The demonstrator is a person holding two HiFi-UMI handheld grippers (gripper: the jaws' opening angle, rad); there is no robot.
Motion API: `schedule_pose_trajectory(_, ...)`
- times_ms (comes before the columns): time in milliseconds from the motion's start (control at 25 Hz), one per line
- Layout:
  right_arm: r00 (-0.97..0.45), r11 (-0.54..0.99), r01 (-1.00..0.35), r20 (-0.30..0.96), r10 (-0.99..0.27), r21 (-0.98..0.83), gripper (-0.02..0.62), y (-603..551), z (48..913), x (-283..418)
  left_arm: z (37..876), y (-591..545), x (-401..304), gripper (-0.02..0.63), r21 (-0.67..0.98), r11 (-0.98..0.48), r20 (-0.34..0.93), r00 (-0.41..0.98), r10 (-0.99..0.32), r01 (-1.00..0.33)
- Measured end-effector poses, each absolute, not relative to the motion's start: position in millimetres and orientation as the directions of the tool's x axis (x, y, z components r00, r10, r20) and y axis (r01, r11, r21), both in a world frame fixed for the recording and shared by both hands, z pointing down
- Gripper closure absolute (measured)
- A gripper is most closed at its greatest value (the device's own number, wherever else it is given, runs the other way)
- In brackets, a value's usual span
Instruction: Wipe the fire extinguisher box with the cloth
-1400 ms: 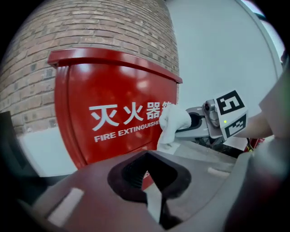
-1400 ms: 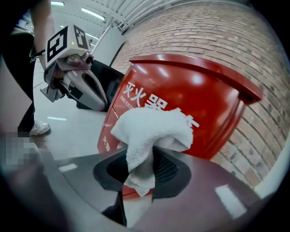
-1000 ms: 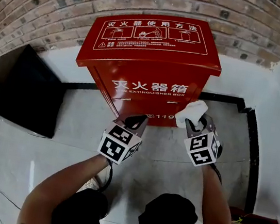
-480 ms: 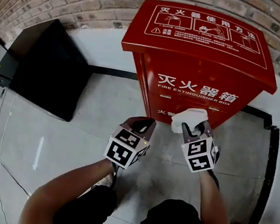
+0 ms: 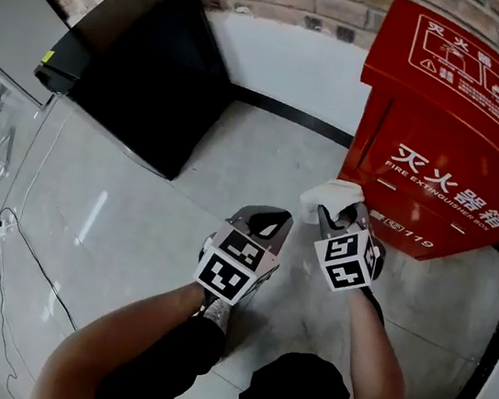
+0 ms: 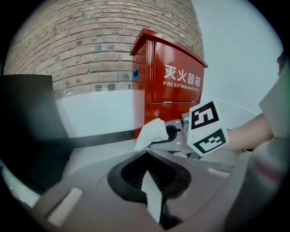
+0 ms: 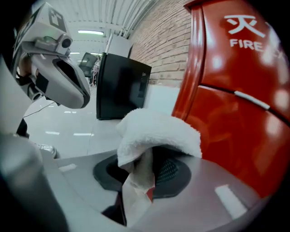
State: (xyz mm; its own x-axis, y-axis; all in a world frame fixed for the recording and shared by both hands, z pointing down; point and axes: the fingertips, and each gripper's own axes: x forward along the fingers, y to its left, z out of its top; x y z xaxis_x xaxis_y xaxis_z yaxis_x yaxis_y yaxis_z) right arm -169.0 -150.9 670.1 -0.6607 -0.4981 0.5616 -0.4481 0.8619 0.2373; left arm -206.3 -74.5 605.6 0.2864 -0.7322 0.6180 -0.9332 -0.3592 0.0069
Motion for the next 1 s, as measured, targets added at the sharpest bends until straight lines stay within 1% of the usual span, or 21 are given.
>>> schedule_pose_trajectory(200, -0.638, 0.886, -0.385, 0.619, -0.458, 0.258, 0.456, -147.8, 709.3, -180.4, 622.4, -61.1, -210.1, 0.606, 0.015, -0.350, 0.631, 0.280, -0.723, -0.937)
schedule_pose_trajectory(400, -0.591, 0.875, -0.401, 0.653, -0.474, 0.272, 0.456, -147.7, 732.7, -146.3, 639.8, -67.7, -194.5, 0.606, 0.045, -0.359, 0.628, 0.306, -0.716, -0.932)
schedule_pose_trajectory(600, -0.509, 0.836, -0.460, 0.682, -0.524, 0.299, 0.456, -153.0, 748.1, -67.9, 661.7, -78.9, -161.0, 0.606, 0.073, -0.403, 0.642, 0.352, -0.681, -0.912)
schedule_pose_trajectory(800, -0.384, 0.770, -0.546, 0.718, -0.580, 0.330, 0.456, -159.9, 761.4, 32.0, 671.0, -95.2, -112.2, 0.606, 0.096, -0.479, 0.616, 0.430, -0.660, -0.872)
schedule_pose_trajectory(1000, -0.274, 0.694, -0.639, 0.745, -0.608, 0.331, 0.456, -166.7, 769.5, 110.9, 686.3, -97.4, -76.4, 0.606, 0.118, -0.530, 0.619, 0.480, -0.622, -0.840)
